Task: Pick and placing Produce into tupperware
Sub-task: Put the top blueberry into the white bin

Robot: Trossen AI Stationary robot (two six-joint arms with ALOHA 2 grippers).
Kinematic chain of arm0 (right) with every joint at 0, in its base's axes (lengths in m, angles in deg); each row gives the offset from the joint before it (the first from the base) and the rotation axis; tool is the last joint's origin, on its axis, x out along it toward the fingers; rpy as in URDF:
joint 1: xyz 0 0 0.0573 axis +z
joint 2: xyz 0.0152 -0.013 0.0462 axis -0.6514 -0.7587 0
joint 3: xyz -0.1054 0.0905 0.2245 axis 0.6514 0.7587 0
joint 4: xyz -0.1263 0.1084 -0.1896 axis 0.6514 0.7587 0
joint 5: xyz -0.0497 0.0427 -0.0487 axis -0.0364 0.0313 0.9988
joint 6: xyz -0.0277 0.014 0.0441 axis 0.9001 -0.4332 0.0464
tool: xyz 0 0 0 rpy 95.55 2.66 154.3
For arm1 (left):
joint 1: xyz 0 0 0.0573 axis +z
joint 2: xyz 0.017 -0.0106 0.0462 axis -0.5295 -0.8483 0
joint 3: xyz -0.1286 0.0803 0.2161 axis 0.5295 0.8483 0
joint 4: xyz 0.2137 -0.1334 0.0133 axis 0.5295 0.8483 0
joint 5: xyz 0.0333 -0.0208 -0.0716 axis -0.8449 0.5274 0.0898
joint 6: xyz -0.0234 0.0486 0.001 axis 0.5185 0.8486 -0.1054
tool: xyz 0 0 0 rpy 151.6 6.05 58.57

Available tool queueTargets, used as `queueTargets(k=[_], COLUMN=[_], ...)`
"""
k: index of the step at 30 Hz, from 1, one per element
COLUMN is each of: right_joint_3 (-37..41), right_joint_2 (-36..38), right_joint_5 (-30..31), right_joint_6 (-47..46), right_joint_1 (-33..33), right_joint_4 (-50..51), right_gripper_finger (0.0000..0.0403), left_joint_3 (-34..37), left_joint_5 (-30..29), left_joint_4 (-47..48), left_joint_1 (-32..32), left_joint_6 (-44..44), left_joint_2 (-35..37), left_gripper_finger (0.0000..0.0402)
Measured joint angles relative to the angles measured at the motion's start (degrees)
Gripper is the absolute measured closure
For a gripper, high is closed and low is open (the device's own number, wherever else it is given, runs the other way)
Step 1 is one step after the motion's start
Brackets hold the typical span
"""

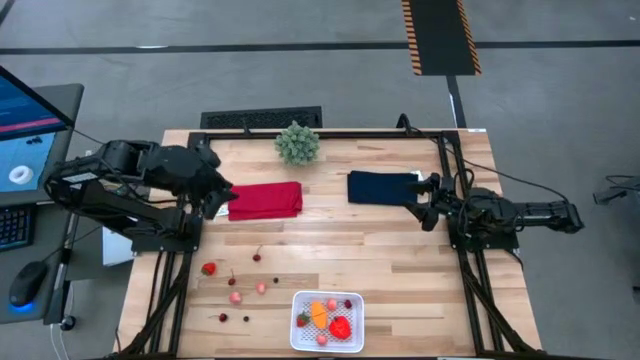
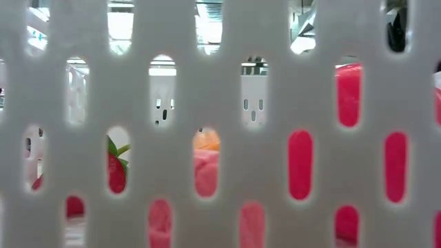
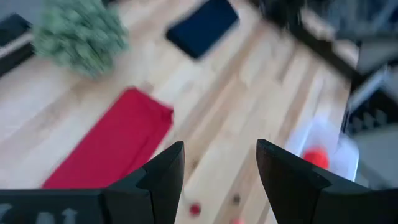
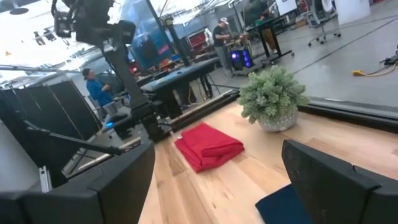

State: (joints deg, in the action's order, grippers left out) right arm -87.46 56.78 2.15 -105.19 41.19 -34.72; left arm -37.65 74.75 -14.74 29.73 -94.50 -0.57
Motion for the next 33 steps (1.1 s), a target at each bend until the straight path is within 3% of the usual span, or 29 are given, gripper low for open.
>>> queueTargets(k=[4, 8, 16, 21, 25, 30, 33], right_joint_3=[0.00, 0.00, -0.02, -0.02, -0.02, -0.02, -0.04], right_joint_2=[-0.01, -0.01, -0.01, -0.01, -0.01, -0.01, -0.01], right_joint_5=[-0.04, -0.04, -0.09, -0.09, -0.07, -0.09, -0.09], right_joint_6=[0.02, 0.06, 0.07, 0.07, 0.07, 0.07, 0.07], right_joint_1=[0.00, 0.00, 0.00, 0.00, 0.00, 0.00, 0.00], right_joint_4=[0.03, 0.07, 0.16, 0.18, 0.21, 0.23, 0.27], right_gripper_finger=[0.0029, 0.0029, 0.0029, 0.0029, 0.0029, 0.0029, 0.0029], left_joint_3=[0.00, 0.24, 8.22, 15.46, 16.79, 16.85, 16.85], left_joint_5=[2.76, 0.60, 0.15, 2.07, 10.28, 24.62, 29.98], left_joint_4=[5.71, 9.62, 8.18, 0.62, -2.68, -7.71, -9.78], left_joint_1=[-0.06, -0.06, -2.79, -5.20, -6.03, -6.01, -6.16], left_joint_6=[5.78, 8.31, 3.77, 2.01, -3.07, -0.73, -2.81], left_joint_2=[-2.45, -6.74, -14.26, -18.59, -22.41, -26.64, -29.01], left_gripper_finger=[0.0212, 0.0212, 0.0212, 0.0212, 0.0212, 0.0212, 0.0212])
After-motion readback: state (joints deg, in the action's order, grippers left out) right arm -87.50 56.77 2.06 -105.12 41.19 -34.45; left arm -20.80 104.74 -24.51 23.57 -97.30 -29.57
